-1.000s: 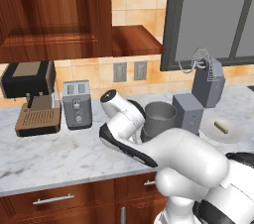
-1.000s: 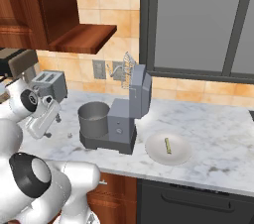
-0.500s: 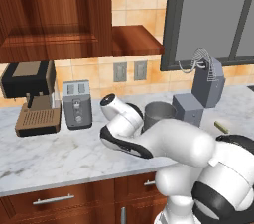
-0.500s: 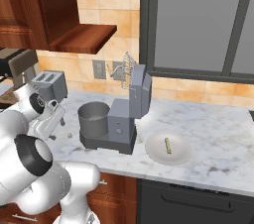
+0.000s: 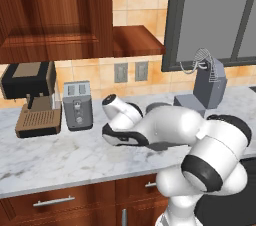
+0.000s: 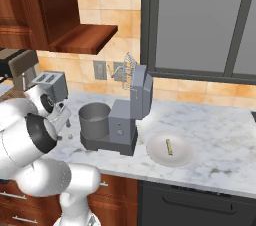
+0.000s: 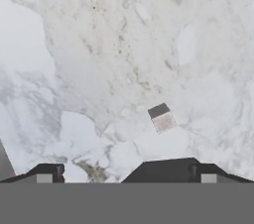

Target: Add butter and sugar cubes to the stand mixer bowl and then turn on the stand mixer to begin making frosting.

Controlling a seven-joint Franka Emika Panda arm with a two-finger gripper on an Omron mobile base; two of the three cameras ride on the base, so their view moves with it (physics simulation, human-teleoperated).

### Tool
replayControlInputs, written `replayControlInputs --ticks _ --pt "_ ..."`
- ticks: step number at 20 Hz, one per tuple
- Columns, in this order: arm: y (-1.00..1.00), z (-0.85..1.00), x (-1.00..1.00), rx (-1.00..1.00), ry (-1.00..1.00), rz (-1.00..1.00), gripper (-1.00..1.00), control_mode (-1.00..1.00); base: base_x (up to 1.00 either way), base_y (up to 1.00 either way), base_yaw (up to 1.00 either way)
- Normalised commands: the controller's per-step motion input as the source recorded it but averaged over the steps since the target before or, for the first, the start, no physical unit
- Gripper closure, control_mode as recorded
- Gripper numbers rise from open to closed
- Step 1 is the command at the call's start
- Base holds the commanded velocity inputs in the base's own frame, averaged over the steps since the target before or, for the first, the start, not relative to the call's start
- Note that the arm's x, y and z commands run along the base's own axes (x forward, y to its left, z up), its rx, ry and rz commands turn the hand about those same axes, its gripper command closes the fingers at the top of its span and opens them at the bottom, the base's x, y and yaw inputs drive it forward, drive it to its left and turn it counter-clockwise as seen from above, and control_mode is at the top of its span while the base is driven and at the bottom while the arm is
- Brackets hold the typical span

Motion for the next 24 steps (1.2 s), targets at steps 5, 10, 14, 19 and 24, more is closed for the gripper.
replayControlInputs --ticks 5,10,14,19,24 --pt "0.00 -0.24 0.22 0.00 0.09 0.00 -1.00 -1.00 0.00 0.00 0.00" --pt "0.00 -0.29 0.10 0.00 0.06 0.01 -1.00 -1.00 0.00 0.00 0.00" --pt "0.00 -0.16 0.01 0.00 0.01 0.01 -1.00 -1.00 0.00 0.00 0.00" --pt "0.00 -0.13 0.01 0.00 0.00 0.01 -1.00 -1.00 0.00 0.00 0.00" --pt "-0.01 -0.16 0.02 0.00 0.00 0.00 -1.00 -1.00 0.00 0.00 0.00"
